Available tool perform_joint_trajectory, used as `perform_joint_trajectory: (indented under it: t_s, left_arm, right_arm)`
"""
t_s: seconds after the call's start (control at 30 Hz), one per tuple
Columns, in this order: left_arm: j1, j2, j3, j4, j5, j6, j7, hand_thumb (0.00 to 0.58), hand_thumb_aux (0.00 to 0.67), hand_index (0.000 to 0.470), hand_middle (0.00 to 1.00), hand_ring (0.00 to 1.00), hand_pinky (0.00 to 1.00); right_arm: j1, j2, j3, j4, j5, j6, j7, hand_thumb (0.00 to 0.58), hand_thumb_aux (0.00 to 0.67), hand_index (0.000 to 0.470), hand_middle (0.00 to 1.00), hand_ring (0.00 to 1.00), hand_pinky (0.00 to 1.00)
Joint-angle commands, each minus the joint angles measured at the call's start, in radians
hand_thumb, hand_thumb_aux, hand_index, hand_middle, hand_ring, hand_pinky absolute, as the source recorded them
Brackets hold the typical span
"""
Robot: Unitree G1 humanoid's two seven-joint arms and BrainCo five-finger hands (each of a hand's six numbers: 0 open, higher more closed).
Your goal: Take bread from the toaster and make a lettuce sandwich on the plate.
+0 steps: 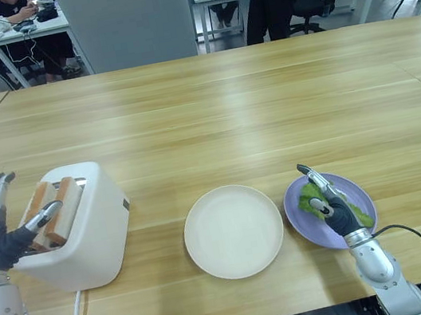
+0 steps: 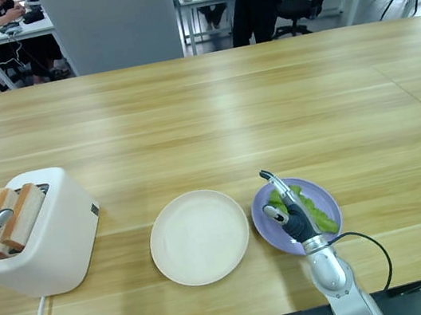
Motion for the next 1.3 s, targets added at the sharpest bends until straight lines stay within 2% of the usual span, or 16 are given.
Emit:
perform_joint_trajectory:
  t_s: [0.03,0.1,0.13,0.17,0.2,0.23,0.37,0.43,0.47,0.5,0.53,0.63,0.7,0.73,0.77,1.3]
  left_arm:
    - [0.026,0.026,-0.032,0.064,0.036,0.013,-0.024,0.0,0.0,0.0,0.13,0.13,0.13]
    - [0.024,0.042,-0.041,0.103,0.041,0.016,-0.027,0.0,0.0,0.0,0.14,0.14,0.14]
    - [0.022,0.044,-0.044,0.121,0.038,0.015,-0.024,0.198,0.126,0.087,0.14,0.14,0.14]
    - [0.022,0.047,-0.05,0.137,0.039,0.017,-0.024,0.307,0.21,0.144,0.15,0.15,0.15]
    - [0.026,0.051,-0.058,0.155,0.048,0.021,-0.022,0.307,0.21,0.144,0.15,0.15,0.15]
    - [0.026,0.054,-0.064,0.171,0.05,0.022,-0.019,0.485,0.399,0.274,0.16,0.16,0.16]
    - [0.019,0.071,-0.07,0.235,0.041,0.034,-0.011,0.575,0.607,0.417,0.19,0.19,0.19]
    - [0.013,0.086,-0.058,0.271,0.025,0.03,-0.001,0.575,0.61,0.419,0.2,0.2,0.2]
    - [0.009,0.094,-0.049,0.286,0.012,0.029,0.0,0.538,0.489,0.336,0.2,0.2,0.2]
    - [0.01,0.101,-0.041,0.295,0.007,0.028,0.006,0.538,0.489,0.336,0.2,0.2,0.2]
    - [0.012,0.108,-0.032,0.302,0.001,0.026,0.01,0.472,0.381,0.262,0.22,0.22,0.22]
    - [0.014,0.12,-0.027,0.314,-0.022,0.025,0.005,0.538,0.489,0.336,0.23,0.23,0.23]
    - [0.017,0.125,-0.03,0.317,-0.035,0.019,-0.005,0.506,0.431,0.296,0.23,0.23,0.23]
    - [0.021,0.123,-0.025,0.312,-0.047,0.018,-0.01,0.209,0.134,0.092,0.23,0.23,0.23]
    - [0.024,0.123,-0.018,0.306,-0.064,0.017,-0.02,0.0,0.0,0.0,0.24,0.24,0.24]
    - [0.006,0.067,0.058,0.005,-0.185,0.013,-0.055,0.0,0.0,0.0,0.25,0.25,0.25]
  right_arm:
    - [0.002,-0.006,-0.022,-0.012,0.005,0.012,0.0,0.0,0.0,0.0,0.0,0.0,0.0]
    - [0.007,-0.006,-0.027,-0.017,0.007,0.014,0.0,0.0,0.0,0.0,0.0,0.0,0.0]
    - [0.007,-0.006,-0.028,-0.018,0.007,0.014,0.0,0.0,0.0,0.0,0.0,0.0,0.0]
    - [0.007,-0.006,-0.028,-0.02,0.007,0.014,0.002,0.0,0.0,0.0,0.0,0.0,0.0]
    - [0.006,-0.006,-0.027,-0.022,0.008,0.013,0.005,0.0,0.0,0.0,0.0,0.0,0.0]
    - [0.007,-0.005,-0.027,-0.024,0.009,0.012,0.006,0.0,0.0,0.0,0.0,0.0,0.0]
    - [0.008,-0.006,-0.029,-0.024,0.013,0.01,0.012,0.0,0.0,0.0,0.0,0.0,0.0]
    - [0.01,-0.007,-0.028,-0.021,0.012,0.01,0.014,0.0,0.0,0.0,0.0,0.0,0.0]
    - [0.011,-0.006,-0.028,-0.019,0.011,0.01,0.015,0.0,0.0,0.0,0.0,0.0,0.0]
    - [0.012,-0.007,-0.029,-0.017,0.01,0.009,0.015,0.0,0.0,0.0,0.0,0.0,0.0]
    - [0.012,-0.007,-0.03,-0.017,0.01,0.009,0.016,0.0,0.0,0.0,0.0,0.0,0.0]
    - [0.011,-0.008,-0.032,-0.014,0.01,0.009,0.016,0.0,0.0,0.0,0.0,0.0,0.0]
    - [0.006,-0.008,-0.032,-0.004,0.007,0.012,0.014,0.0,0.0,0.0,0.0,0.0,0.0]
    - [0.004,-0.008,-0.031,0.001,0.007,0.013,0.014,0.0,0.0,0.0,0.0,0.0,0.0]
    - [0.003,-0.008,-0.03,0.005,0.006,0.014,0.015,0.0,0.0,0.0,0.0,0.0,0.0]
    - [-0.01,0.006,-0.01,0.024,0.0,0.017,0.016,0.0,0.0,0.0,0.0,0.0,0.0]
